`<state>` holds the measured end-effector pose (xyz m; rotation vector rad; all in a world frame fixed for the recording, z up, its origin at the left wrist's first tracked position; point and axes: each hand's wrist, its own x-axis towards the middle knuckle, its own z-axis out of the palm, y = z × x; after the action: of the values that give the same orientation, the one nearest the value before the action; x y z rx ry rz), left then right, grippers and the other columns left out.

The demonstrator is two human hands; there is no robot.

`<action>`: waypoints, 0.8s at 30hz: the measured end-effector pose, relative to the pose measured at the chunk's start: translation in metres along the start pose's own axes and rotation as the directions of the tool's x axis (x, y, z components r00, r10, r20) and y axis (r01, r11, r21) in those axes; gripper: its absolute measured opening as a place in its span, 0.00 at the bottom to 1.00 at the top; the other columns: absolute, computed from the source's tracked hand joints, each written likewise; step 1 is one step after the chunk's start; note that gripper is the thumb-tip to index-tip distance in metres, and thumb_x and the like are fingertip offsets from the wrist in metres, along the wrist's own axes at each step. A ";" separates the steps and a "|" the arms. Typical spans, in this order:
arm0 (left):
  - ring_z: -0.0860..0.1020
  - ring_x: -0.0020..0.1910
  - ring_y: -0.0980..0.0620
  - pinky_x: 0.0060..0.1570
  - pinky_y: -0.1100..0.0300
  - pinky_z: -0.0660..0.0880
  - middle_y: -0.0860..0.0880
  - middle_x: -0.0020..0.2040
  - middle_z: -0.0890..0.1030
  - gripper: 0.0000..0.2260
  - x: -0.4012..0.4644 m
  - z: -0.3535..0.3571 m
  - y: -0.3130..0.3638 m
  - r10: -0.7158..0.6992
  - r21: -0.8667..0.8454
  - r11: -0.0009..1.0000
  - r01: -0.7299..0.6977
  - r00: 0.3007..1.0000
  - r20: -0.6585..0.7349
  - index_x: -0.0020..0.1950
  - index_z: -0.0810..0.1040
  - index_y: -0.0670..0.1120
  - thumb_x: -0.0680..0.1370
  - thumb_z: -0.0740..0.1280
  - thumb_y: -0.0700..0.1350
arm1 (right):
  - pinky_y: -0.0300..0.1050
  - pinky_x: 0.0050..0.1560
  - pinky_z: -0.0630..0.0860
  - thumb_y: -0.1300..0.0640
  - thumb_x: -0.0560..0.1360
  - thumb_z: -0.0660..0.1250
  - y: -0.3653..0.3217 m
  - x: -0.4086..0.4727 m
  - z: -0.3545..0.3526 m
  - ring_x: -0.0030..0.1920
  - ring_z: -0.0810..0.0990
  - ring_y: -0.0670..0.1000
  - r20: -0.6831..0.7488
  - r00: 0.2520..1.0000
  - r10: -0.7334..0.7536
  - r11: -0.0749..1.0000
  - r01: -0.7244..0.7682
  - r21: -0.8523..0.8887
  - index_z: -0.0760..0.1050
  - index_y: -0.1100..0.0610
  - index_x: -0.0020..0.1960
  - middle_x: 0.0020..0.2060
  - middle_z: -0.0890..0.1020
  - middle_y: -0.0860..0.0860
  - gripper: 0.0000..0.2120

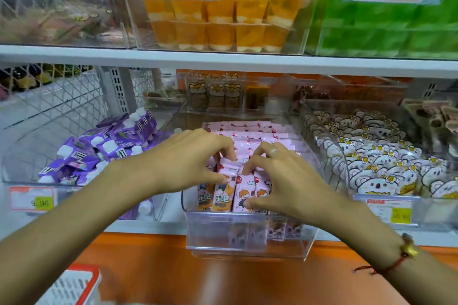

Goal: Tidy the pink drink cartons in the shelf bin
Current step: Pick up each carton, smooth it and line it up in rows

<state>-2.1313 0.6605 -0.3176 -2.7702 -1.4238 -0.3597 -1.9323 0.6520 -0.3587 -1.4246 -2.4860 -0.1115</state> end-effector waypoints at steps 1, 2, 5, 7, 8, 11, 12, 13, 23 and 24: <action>0.71 0.44 0.57 0.35 0.62 0.62 0.62 0.39 0.71 0.15 0.000 0.002 0.000 0.000 0.065 0.998 0.000 1.000 -0.010 0.54 0.75 0.58 0.71 0.72 0.59 | 0.46 0.50 0.64 0.38 0.66 0.72 0.000 0.000 0.000 0.59 0.67 0.49 0.000 1.000 -0.002 1.000 0.002 -0.009 0.74 0.46 0.59 0.57 0.71 0.46 0.25; 0.70 0.43 0.57 0.32 0.66 0.59 0.62 0.39 0.72 0.15 -0.001 0.004 0.001 0.003 0.118 0.993 0.001 0.999 -0.032 0.54 0.75 0.58 0.71 0.71 0.60 | 0.45 0.49 0.63 0.38 0.66 0.72 0.000 0.001 -0.001 0.58 0.67 0.49 0.002 1.000 -0.004 1.000 0.004 -0.015 0.74 0.46 0.58 0.56 0.71 0.46 0.24; 0.75 0.46 0.58 0.31 0.70 0.61 0.60 0.43 0.78 0.14 -0.005 0.015 0.002 0.013 0.095 0.995 -0.006 0.998 -0.066 0.53 0.76 0.57 0.72 0.71 0.60 | 0.44 0.46 0.62 0.40 0.67 0.73 0.001 0.002 -0.003 0.56 0.68 0.49 0.007 1.000 -0.001 1.000 0.001 -0.014 0.75 0.46 0.57 0.55 0.72 0.46 0.22; 0.78 0.47 0.57 0.36 0.68 0.67 0.57 0.47 0.82 0.13 -0.007 0.021 0.003 0.002 0.025 1.000 -0.001 0.998 -0.055 0.53 0.78 0.55 0.72 0.72 0.57 | 0.44 0.44 0.61 0.40 0.67 0.73 0.001 0.001 -0.004 0.55 0.69 0.49 0.009 1.000 0.004 1.000 -0.004 -0.006 0.75 0.46 0.58 0.53 0.73 0.46 0.22; 0.78 0.46 0.57 0.38 0.66 0.68 0.56 0.47 0.82 0.12 -0.007 0.022 0.003 -0.003 0.017 1.000 0.004 0.999 -0.045 0.53 0.78 0.54 0.72 0.72 0.56 | 0.44 0.44 0.61 0.40 0.67 0.73 0.001 0.001 -0.003 0.54 0.69 0.49 0.008 1.000 0.006 1.000 -0.006 -0.001 0.75 0.46 0.58 0.52 0.74 0.46 0.22; 0.71 0.38 0.55 0.31 0.63 0.60 0.56 0.41 0.78 0.12 -0.008 0.024 0.004 -0.007 0.111 0.994 0.011 1.000 -0.030 0.54 0.76 0.55 0.74 0.70 0.57 | 0.43 0.44 0.60 0.40 0.68 0.72 0.001 0.001 -0.001 0.53 0.69 0.49 0.006 1.000 0.010 1.000 -0.010 0.004 0.74 0.45 0.60 0.50 0.75 0.46 0.22; 0.69 0.38 0.55 0.29 0.63 0.57 0.56 0.39 0.76 0.12 -0.008 0.024 0.005 -0.007 0.146 0.989 0.013 0.999 -0.040 0.55 0.75 0.56 0.74 0.69 0.57 | 0.43 0.45 0.59 0.40 0.68 0.71 0.001 0.001 0.000 0.53 0.69 0.49 0.009 1.000 0.009 1.000 -0.009 0.005 0.74 0.46 0.60 0.50 0.75 0.45 0.23; 0.70 0.39 0.54 0.28 0.64 0.55 0.56 0.40 0.76 0.12 -0.009 0.025 0.005 -0.006 0.168 0.986 0.014 0.999 -0.050 0.55 0.74 0.56 0.74 0.68 0.58 | 0.44 0.46 0.59 0.39 0.69 0.70 0.001 0.000 0.000 0.53 0.69 0.49 0.014 1.000 0.006 1.000 -0.006 0.007 0.73 0.46 0.60 0.50 0.75 0.45 0.23; 0.72 0.59 0.62 0.55 0.71 0.67 0.64 0.62 0.72 0.22 -0.045 0.048 -0.009 -0.400 -0.517 0.848 0.115 0.779 -0.482 0.66 0.69 0.57 0.74 0.71 0.49 | 0.42 0.49 0.67 0.61 0.79 0.58 0.005 0.017 -0.006 0.55 0.75 0.51 -0.190 0.980 0.058 0.987 -0.028 0.156 0.77 0.54 0.58 0.53 0.79 0.50 0.12; 0.74 0.59 0.61 0.57 0.66 0.70 0.63 0.61 0.73 0.21 -0.045 0.053 -0.009 -0.469 -0.601 0.787 0.144 0.771 -0.430 0.65 0.69 0.58 0.74 0.70 0.49 | 0.44 0.50 0.67 0.62 0.79 0.58 0.010 0.028 -0.006 0.56 0.75 0.52 -0.171 0.983 0.063 0.992 -0.043 0.118 0.77 0.54 0.59 0.55 0.79 0.51 0.13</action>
<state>-2.1533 0.6357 -0.3788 -2.3478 -1.8051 -1.6759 -1.9362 0.6791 -0.3459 -1.3710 -2.2744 -0.0792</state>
